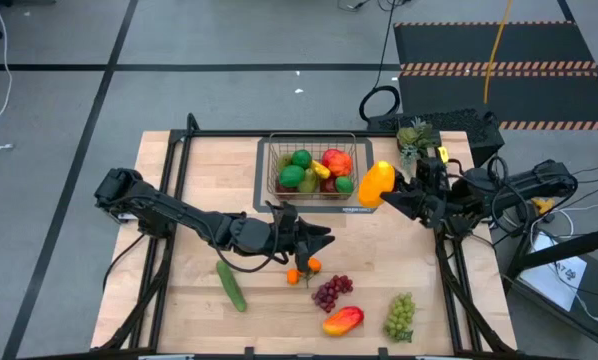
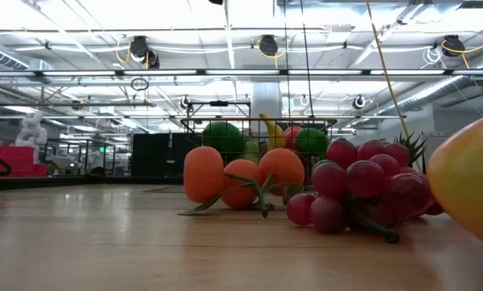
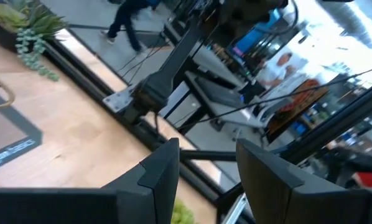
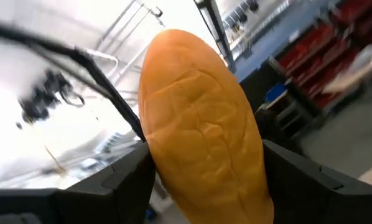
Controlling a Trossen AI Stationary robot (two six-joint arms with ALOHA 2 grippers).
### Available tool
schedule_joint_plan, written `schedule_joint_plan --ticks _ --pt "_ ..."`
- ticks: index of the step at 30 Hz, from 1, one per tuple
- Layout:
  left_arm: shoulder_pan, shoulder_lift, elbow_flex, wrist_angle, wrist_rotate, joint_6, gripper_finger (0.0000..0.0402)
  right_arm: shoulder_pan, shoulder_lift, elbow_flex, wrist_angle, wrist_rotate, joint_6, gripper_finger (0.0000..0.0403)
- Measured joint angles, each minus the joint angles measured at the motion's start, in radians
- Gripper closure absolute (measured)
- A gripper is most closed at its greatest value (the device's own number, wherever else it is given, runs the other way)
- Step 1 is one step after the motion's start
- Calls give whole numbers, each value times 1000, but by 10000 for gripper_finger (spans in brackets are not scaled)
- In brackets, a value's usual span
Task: Build produce basket
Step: Put the yellow mango into the brown wire basket
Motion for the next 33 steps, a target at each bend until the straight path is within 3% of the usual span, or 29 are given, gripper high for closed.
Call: schedule_joint_plan --ticks 9,16,21,25,29,33 --pt "1 0 0 108 -5 21 243 0 0 0 -104 -3 404 142" --pt "8 0 0 221 -89 112 238 0 0 -1 -190 -4 508 142" --pt "32 0 0 325 -109 121 172 0 0 -1 -191 -4 501 142" --pt "80 -6 21 296 -83 -62 88 0 0 0 -191 -4 501 142" --pt "125 -6 124 163 16 -76 15 1 0 -1 -216 -4 502 142" --pt "176 -8 279 -79 132 -40 19 1 1 -1 -250 -4 522 142"
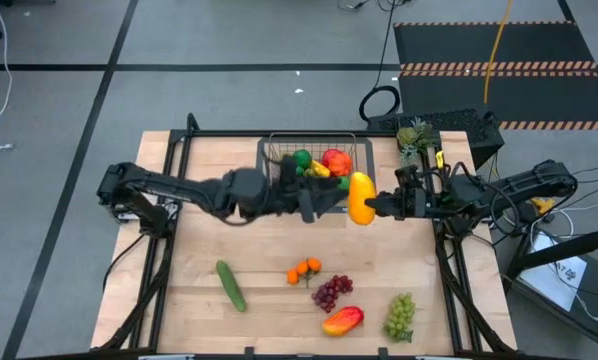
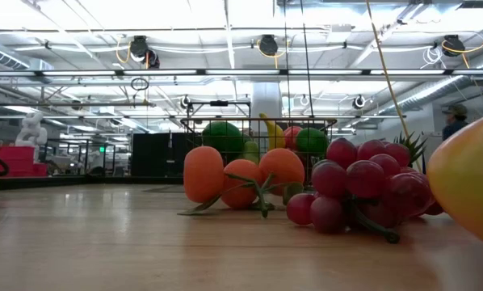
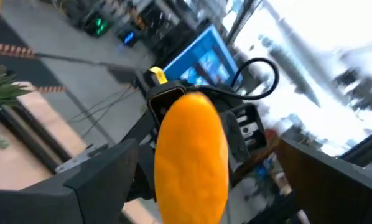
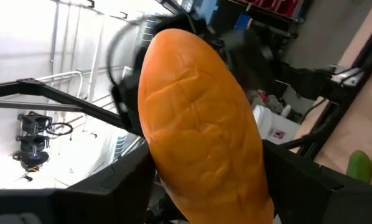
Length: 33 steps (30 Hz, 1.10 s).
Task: Build produce basket
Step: Put the yellow mango into the brown wire basket
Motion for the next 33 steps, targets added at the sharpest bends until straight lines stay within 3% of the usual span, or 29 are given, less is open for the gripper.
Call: schedule_joint_plan --ticks 5,11,17,26,33 --pt "52 -1 130 -268 61 -21 21 0 0 0 -42 1 13 142" --pt "84 5 148 -385 114 -42 4 0 0 0 -72 28 -19 142" --pt "79 61 149 -312 170 -41 3 0 2 0 -135 54 -39 142" --pt "83 129 147 -263 159 -29 6 0 14 0 -177 54 -39 142" --pt "74 165 149 -177 162 24 61 0 21 0 -184 54 -39 142"
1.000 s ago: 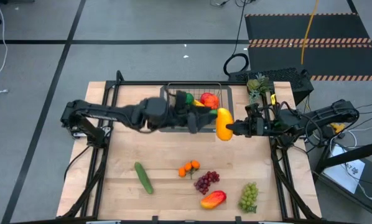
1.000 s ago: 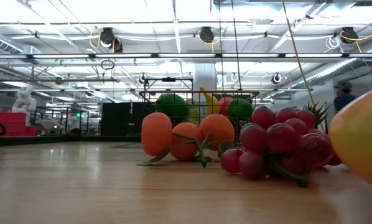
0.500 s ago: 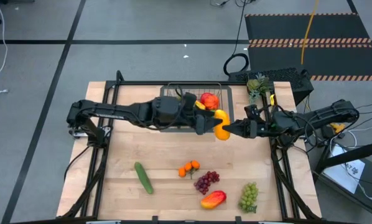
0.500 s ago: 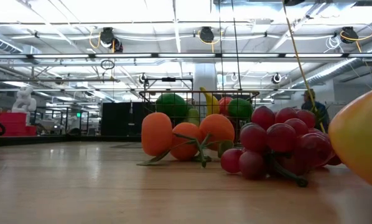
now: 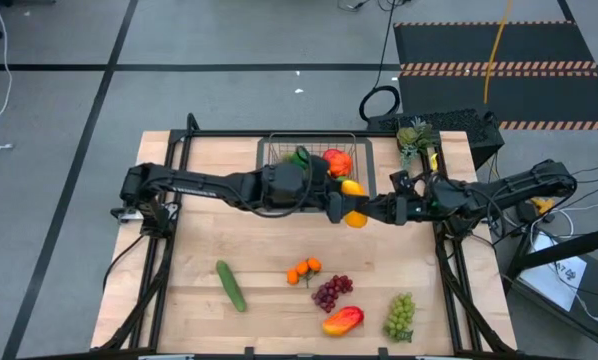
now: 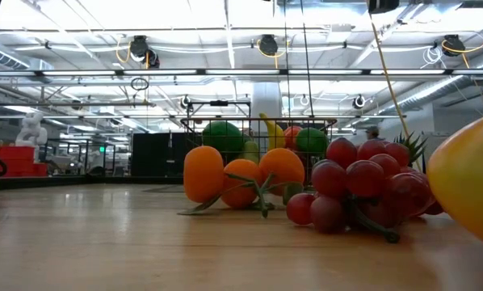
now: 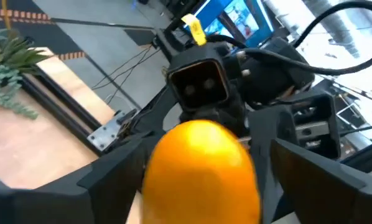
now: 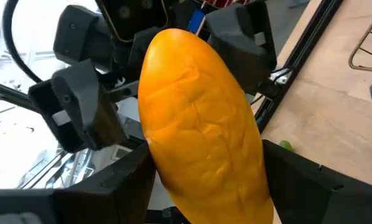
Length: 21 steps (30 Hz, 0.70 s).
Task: Build produce basket
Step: Put the yellow mango into the brown wire basket
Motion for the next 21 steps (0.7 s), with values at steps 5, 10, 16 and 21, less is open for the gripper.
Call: schedule_joint_plan --ticks 5,10,16,21 --pt "-1 0 0 10 19 23 113 0 -1 0 3 -3 -1 142" --pt "1 0 0 8 22 24 162 0 -1 1 2 -4 -9 142" --pt "0 0 0 9 25 27 185 0 -1 1 0 -5 -31 142" --pt "0 0 0 11 26 23 167 0 -1 1 4 -12 -31 131"
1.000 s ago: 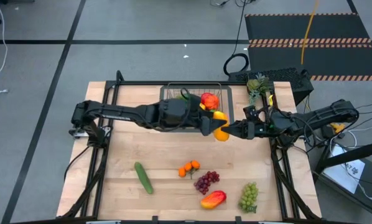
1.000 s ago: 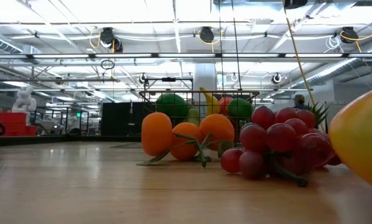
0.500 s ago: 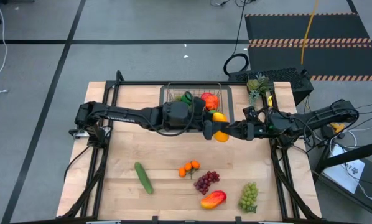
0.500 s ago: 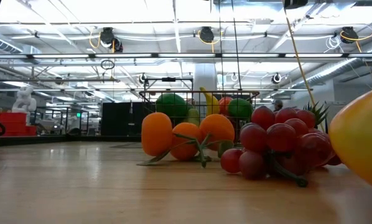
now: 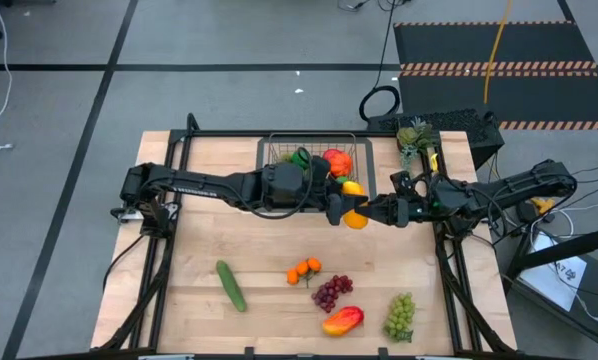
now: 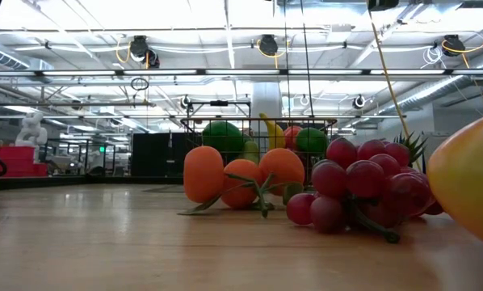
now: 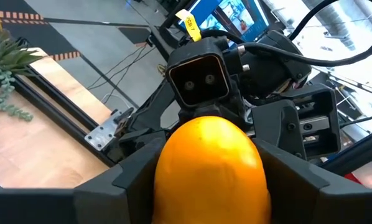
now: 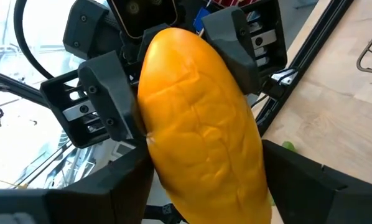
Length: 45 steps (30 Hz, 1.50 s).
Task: Build produce basket
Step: Put the yellow mango into the brown wire basket
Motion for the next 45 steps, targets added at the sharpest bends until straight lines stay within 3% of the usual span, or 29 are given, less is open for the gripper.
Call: schedule_joint_plan --ticks 10,20,31,43,45 --pt "-1 -2 0 11 6 -9 180 0 -7 0 0 4 23 9" --pt "21 -23 0 52 6 -6 168 10 -80 0 8 -45 13 11" --pt "130 -71 0 43 24 26 166 11 -182 0 -28 -41 -107 7" --pt "335 -108 0 -158 33 210 165 -11 -213 0 -89 -33 -132 7" --pt "370 -101 0 -210 60 237 165 -24 -213 0 -88 8 -118 7"
